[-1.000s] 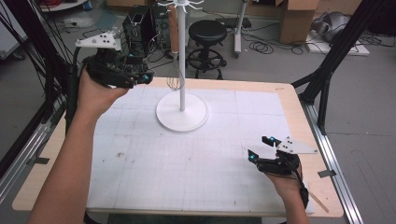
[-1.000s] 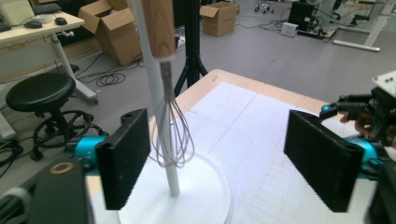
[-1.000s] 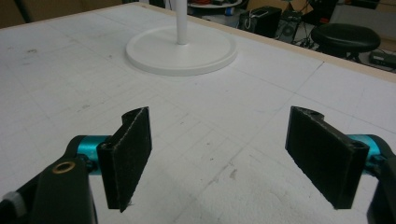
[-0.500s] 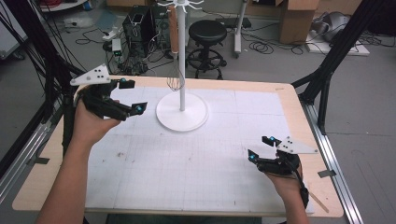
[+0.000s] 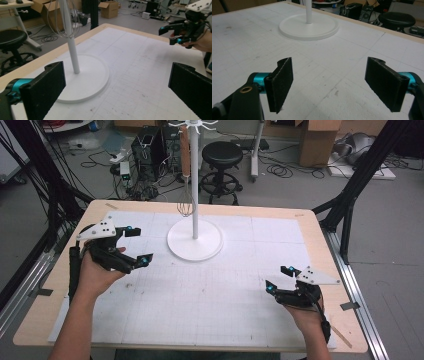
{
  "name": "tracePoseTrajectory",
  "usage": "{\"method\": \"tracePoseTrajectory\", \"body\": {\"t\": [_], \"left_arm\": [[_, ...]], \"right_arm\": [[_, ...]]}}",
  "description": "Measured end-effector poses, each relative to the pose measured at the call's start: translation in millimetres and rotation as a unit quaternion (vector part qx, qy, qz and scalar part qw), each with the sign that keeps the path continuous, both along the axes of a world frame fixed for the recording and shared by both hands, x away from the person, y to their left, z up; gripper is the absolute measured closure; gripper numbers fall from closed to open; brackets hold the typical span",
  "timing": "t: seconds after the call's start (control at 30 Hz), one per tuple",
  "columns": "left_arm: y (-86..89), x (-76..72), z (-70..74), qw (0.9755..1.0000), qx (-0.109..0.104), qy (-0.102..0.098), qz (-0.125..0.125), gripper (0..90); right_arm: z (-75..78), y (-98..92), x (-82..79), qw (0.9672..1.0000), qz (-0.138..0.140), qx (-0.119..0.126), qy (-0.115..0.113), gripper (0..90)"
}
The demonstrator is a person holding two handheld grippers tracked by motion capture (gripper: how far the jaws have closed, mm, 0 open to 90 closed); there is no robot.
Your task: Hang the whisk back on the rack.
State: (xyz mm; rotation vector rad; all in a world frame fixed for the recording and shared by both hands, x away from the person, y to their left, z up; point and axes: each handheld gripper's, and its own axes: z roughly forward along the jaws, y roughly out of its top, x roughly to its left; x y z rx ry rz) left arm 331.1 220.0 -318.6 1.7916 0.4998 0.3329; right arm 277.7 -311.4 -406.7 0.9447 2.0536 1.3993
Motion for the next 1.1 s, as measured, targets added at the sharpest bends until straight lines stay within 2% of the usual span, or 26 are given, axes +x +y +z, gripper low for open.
{"method": "tracePoseTrajectory", "body": {"t": [0.33, 0.5, 0.83, 1.1], "left_arm": [[9.8, -15.9, -32.5, 1.0, 0.0, 0.006, 0.002, 1.7], [11.0, -17.2, -38.9, 0.9999, 0.006, 0.004, 0.008, 1.6], [7.7, -15.9, -54.6, 0.9994, 0.024, 0.023, 0.013, 1.7], [8.4, -19.3, -57.0, 0.9994, 0.018, 0.025, 0.014, 1.6]], "right_arm": [[0.3, -2.1, -0.1, 1.0, -0.001, 0.005, 0.002, 21.6], [-0.2, -4.9, 1.4, 1.0, -0.002, 0.006, 0.001, 21.6], [-1.5, -4.4, 2.8, 1.0, -0.002, 0.006, 0.006, 21.6], [0.2, 1.4, 3.5, 1.0, 0.004, -0.001, 0.002, 21.6]]}}
